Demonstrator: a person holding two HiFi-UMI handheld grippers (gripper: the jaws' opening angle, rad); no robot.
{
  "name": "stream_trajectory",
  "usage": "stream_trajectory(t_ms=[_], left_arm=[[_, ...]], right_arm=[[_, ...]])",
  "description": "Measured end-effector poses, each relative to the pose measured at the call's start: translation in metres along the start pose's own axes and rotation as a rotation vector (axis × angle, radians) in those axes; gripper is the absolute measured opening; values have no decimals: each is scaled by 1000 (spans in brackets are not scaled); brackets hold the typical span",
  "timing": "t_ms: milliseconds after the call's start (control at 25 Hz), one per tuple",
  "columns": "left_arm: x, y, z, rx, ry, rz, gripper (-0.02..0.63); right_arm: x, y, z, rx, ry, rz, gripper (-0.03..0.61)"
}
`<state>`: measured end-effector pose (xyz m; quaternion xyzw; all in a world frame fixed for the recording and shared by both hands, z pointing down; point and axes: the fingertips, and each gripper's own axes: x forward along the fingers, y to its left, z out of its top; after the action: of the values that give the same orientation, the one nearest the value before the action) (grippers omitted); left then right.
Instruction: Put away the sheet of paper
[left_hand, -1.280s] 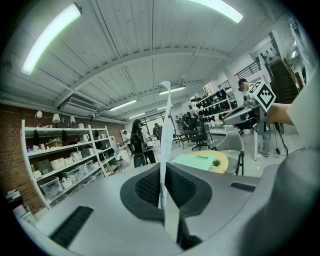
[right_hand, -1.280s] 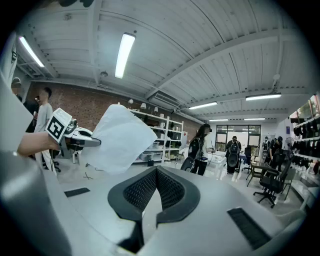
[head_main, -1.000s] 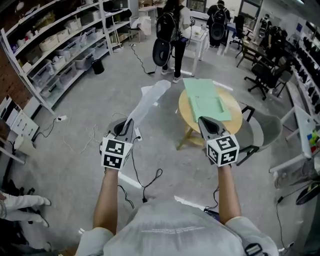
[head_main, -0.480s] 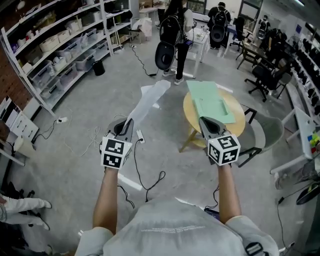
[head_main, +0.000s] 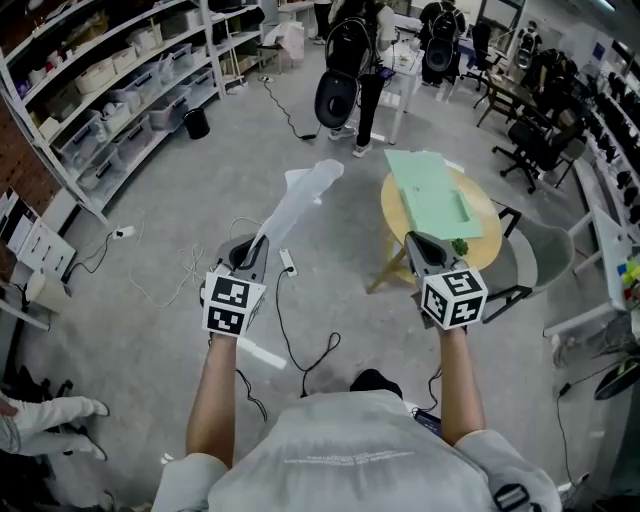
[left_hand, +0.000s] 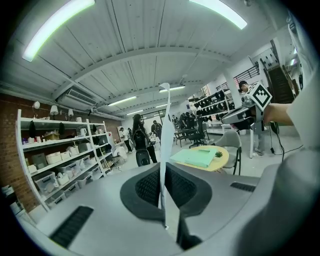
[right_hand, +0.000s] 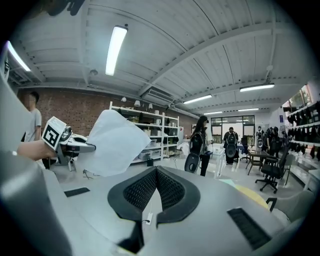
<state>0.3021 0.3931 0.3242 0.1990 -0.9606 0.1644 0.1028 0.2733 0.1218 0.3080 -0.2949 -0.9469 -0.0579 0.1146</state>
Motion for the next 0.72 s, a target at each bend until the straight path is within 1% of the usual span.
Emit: stream_trajectory(t_ms=[120,240,440,560,720], left_arm=[[5,4,-12,-14,18,-14,18],[17,13,-23,-31,24,-10,18],[43,36,-29,-42,32,-4,18],[66,48,-33,-57,46,-7,19],[111,65,-37,-61,57,-8,18]], right_arm=[[10,2,-4,-13,16,-1,29],[24,0,-6,-8,28,-2,28],[57,-8,-6,-9,43,10,29],[83,-20,-9,-2,46,17,29],[122,-53,-13,18,48,13,29]])
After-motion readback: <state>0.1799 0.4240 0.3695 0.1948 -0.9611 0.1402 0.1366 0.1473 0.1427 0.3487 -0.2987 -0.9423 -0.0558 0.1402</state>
